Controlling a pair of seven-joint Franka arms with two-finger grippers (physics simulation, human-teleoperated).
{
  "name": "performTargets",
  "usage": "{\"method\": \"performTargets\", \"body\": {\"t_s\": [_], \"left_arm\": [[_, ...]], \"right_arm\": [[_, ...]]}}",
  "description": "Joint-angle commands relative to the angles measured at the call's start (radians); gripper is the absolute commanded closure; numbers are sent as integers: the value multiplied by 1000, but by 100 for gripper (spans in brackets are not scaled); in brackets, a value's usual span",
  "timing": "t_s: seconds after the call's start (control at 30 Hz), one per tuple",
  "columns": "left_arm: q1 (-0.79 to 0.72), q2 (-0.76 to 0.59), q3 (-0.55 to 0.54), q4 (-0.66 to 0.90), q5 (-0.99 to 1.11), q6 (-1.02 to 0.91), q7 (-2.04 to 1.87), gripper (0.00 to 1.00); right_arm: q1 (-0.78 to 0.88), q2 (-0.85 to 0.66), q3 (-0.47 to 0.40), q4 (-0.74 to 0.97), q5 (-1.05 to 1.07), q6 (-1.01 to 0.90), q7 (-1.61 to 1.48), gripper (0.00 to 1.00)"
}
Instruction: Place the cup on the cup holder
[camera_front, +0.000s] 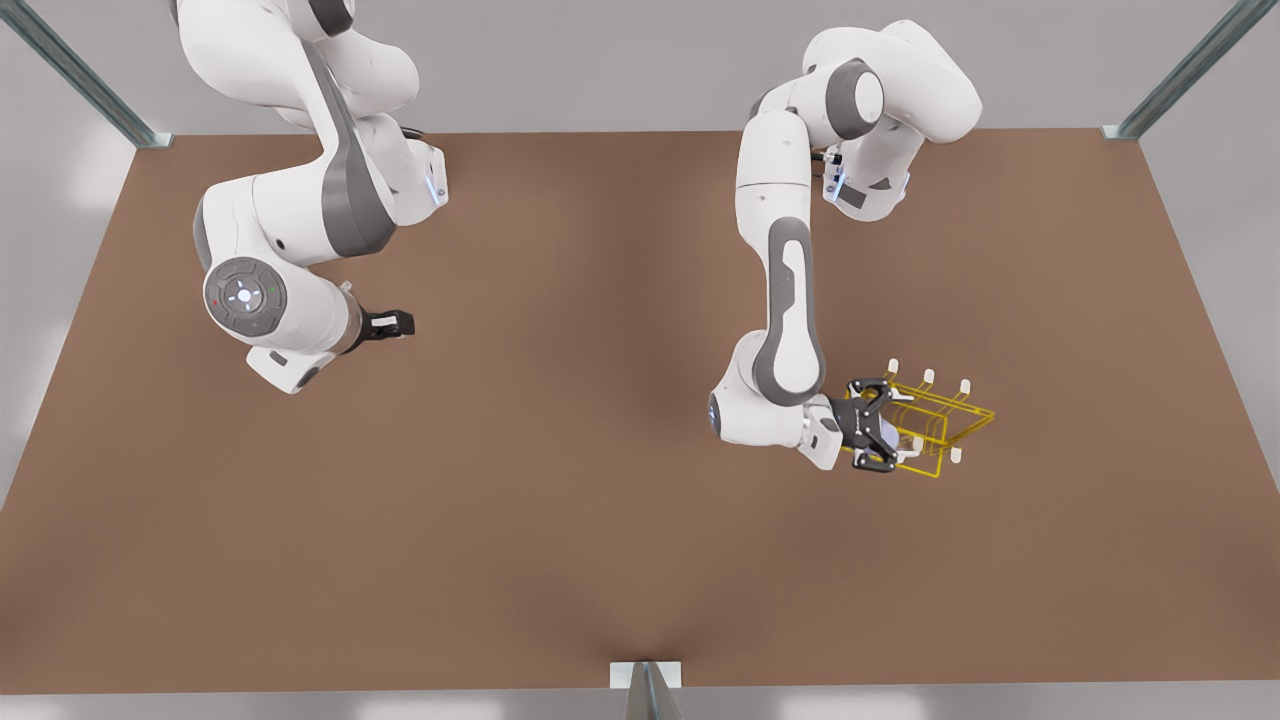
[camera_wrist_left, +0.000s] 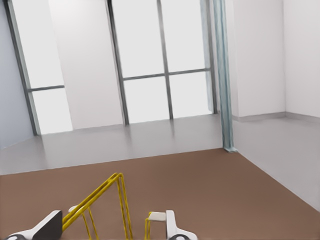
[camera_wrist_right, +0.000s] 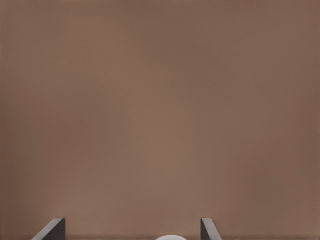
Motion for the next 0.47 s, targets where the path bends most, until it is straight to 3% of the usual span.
{"method": "performTargets", "body": {"t_s": [0.0,0.03,0.07,0.13,0.17,0.2,0.27,0.3,0.33,0.37,0.4,0.43], "left_arm": [[-12,-30,3,0,-2,-37,112,0],[-62,-153,-2,6,-57,-140,221,0],[-88,-205,17,135,-232,-335,532,0],[-82,-252,156,365,-512,-581,1125,0],[-72,-295,211,399,-616,-599,1329,0],[-57,-329,359,402,-799,-640,1623,0],[17,-390,368,427,-833,-679,1876,0],[187,-507,126,436,-855,-654,1769,0],[479,-617,-262,436,-836,-579,1544,0],[807,-700,-761,406,-593,-510,1548,0],[1009,-834,-996,194,-517,-349,1698,0],[1040,-900,-994,97,-503,-335,1931,0]], "right_arm": [[0,0,-1,0,0,0,-1,0],[0,-1,0,0,0,0,-1,0],[0,0,-1,0,0,0,-1,0],[0,-1,-1,2,-1,0,-1,0],[0,0,-1,2,-3,0,-1,0],[0,-1,-1,2,-3,0,-1,0],[0,-1,-1,2,-7,0,0,0],[0,-1,-1,2,-10,0,2,0],[0,-1,-1,2,-13,0,3,0],[-1,-1,-1,3,-32,-2,3,0],[-4,-3,-1,3,-33,-2,5,0],[-4,-3,-1,16,-32,-3,8,0]]}}
